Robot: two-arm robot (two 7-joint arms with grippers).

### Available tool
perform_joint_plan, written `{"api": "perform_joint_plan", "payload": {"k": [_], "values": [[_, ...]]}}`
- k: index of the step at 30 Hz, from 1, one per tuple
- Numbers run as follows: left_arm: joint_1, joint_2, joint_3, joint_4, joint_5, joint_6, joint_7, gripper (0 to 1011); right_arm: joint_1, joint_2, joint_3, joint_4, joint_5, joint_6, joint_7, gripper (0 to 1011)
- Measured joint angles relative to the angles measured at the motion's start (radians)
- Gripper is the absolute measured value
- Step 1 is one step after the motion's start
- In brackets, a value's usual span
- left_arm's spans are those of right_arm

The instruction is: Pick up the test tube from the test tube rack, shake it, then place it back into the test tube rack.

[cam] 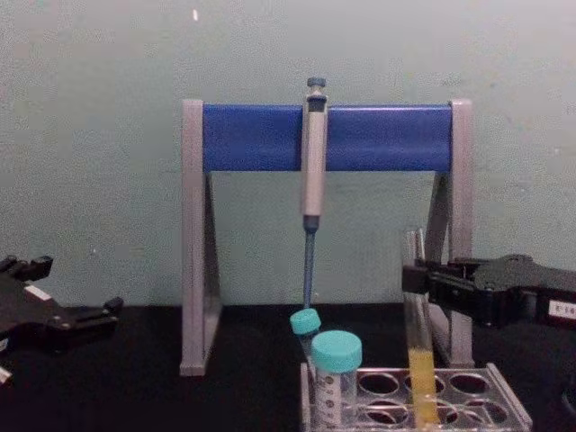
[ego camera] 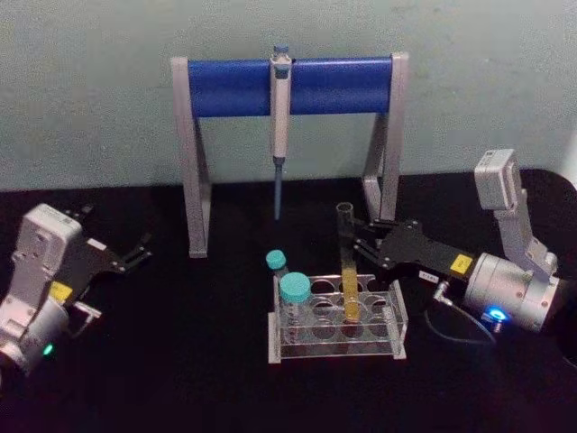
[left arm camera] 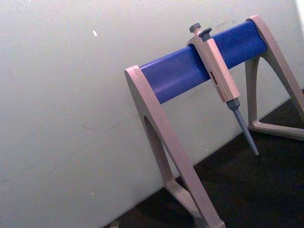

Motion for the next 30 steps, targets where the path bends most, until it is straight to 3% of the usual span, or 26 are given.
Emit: {"api": "perform_joint_plan", "payload": {"k": [14,30], "values": [[0.0,0.0,0.0,0.0,0.0,0.0,0.0,1001,0.0,0.0,0.0,0.0,0.002,0.0,0.001,239],[0.0,0.0,0.0,0.0,0.0,0.0,0.0,1001,0.0,0.0,0.0,0.0,0.004,0.0,0.002,718]]}}
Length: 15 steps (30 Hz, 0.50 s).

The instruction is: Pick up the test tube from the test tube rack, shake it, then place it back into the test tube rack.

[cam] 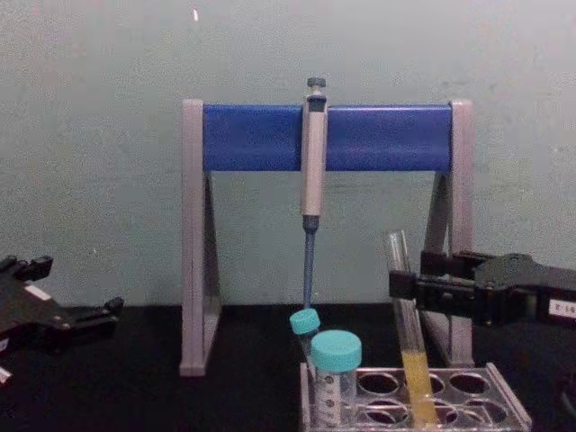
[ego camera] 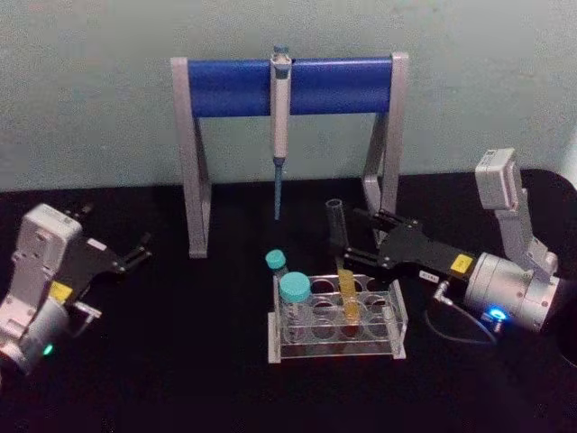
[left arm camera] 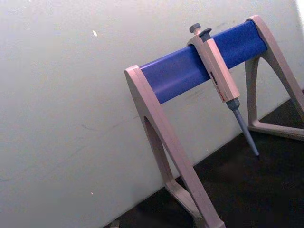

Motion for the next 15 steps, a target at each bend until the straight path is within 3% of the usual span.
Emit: {"api": "perform_joint_plan", "payload": {"k": [1,10,15], "values": [[0.0,0.0,0.0,0.0,0.0,0.0,0.0,1001,0.0,0.0,0.0,0.0,0.0,0.0,0.0,778],[0.0,0.0,0.0,0.0,0.0,0.0,0.0,1001,-0.001,0.001,0.0,-0.002,-0.001,-0.004,0.0,1000],[0.0,0.0,0.0,0.0,0.0,0.0,0.0,1001,-0.031,0.008,0.031,-0.045,0.002,-0.05,-0.012,1000]]}}
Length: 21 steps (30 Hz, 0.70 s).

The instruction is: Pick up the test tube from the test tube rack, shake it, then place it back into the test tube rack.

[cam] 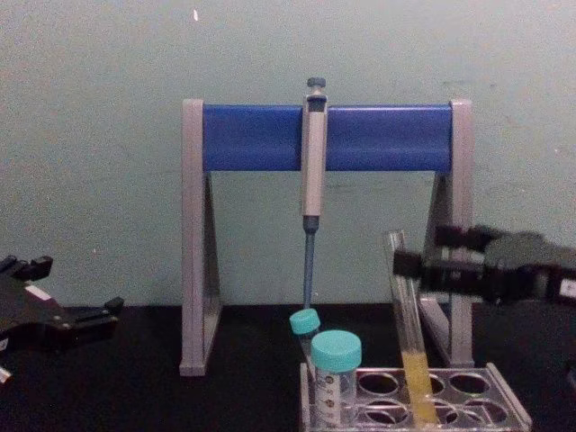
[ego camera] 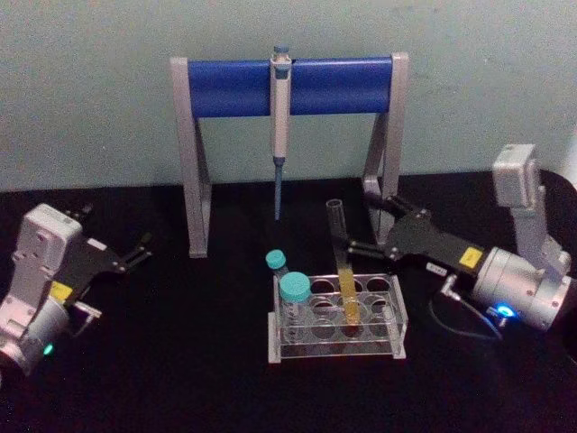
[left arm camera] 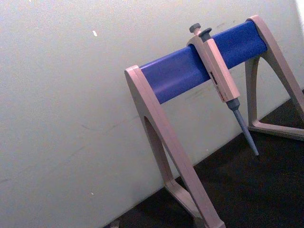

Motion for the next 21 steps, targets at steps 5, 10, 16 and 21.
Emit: {"api": "perform_joint_plan", "payload": {"k": [5,10,16,21], "values": [[0.0,0.0,0.0,0.0,0.0,0.0,0.0,1001,-0.055,-0.003,0.059,-0.069,0.002,-0.057,-0.077,1000],[0.0,0.0,0.0,0.0,0.0,0.0,0.0,1001,-0.14,-0.021,0.125,-0.18,-0.138,-0.064,-0.352,1000],[0.0,0.0,0.0,0.0,0.0,0.0,0.0,1001,-0.181,-0.061,0.135,-0.219,-0.327,0.067,-0.623,1000],[0.0,0.0,0.0,0.0,0.0,0.0,0.0,1001,-0.189,-0.086,0.13,-0.21,-0.389,0.196,-0.706,1000]]}}
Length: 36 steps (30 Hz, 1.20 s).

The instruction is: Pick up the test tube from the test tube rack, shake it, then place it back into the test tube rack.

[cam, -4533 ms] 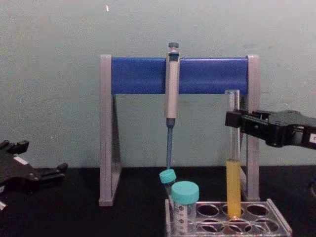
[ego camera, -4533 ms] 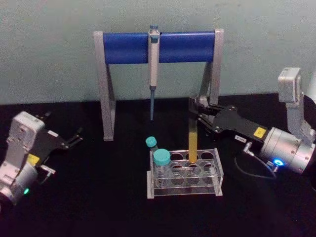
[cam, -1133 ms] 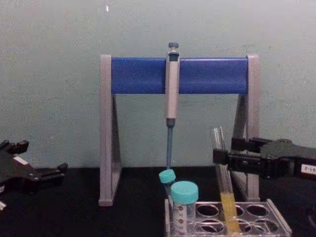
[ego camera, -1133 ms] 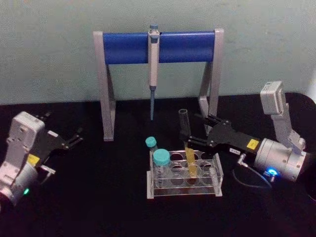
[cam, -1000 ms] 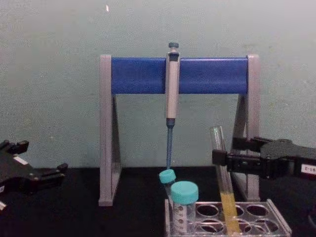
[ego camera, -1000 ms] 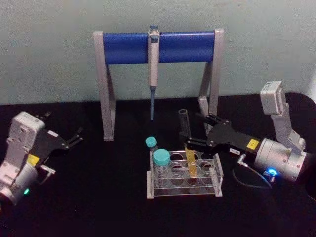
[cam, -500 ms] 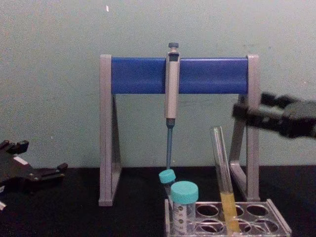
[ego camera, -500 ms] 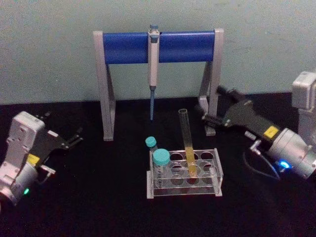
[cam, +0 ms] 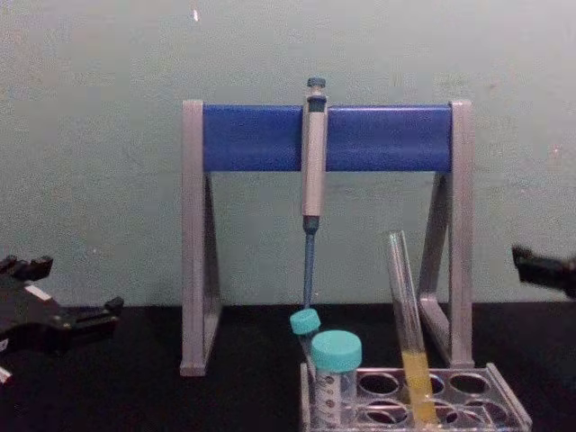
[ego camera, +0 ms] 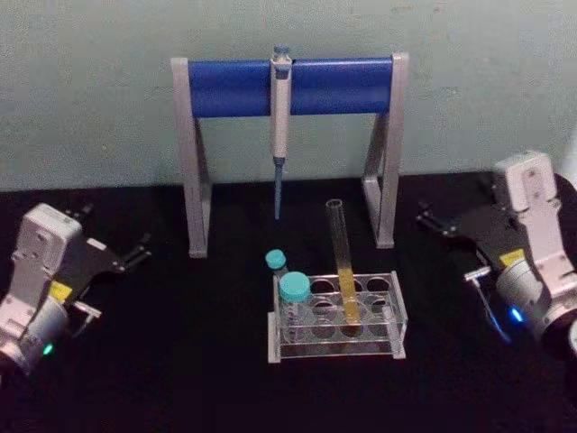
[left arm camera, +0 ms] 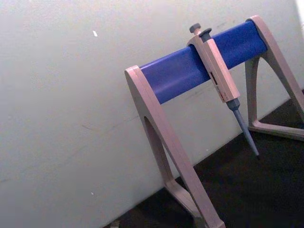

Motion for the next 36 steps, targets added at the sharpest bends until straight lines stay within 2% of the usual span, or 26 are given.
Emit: {"api": "perform_joint_plan", "payload": {"k": [1,4,8,36], "values": [[0.0,0.0,0.0,0.0,0.0,0.0,0.0,1001,-0.001,-0.007,0.0,0.008,-0.007,0.034,-0.01,1000],[0.0,0.0,0.0,0.0,0.0,0.0,0.0,1001,-0.003,-0.018,0.004,0.022,-0.01,0.082,-0.015,1000],[0.0,0.0,0.0,0.0,0.0,0.0,0.0,1001,-0.003,-0.026,0.012,0.036,-0.005,0.103,0.002,1000],[0.0,0.0,0.0,0.0,0.0,0.0,0.0,1001,-0.002,-0.022,0.008,0.032,-0.005,0.097,0.0,1000]]}}
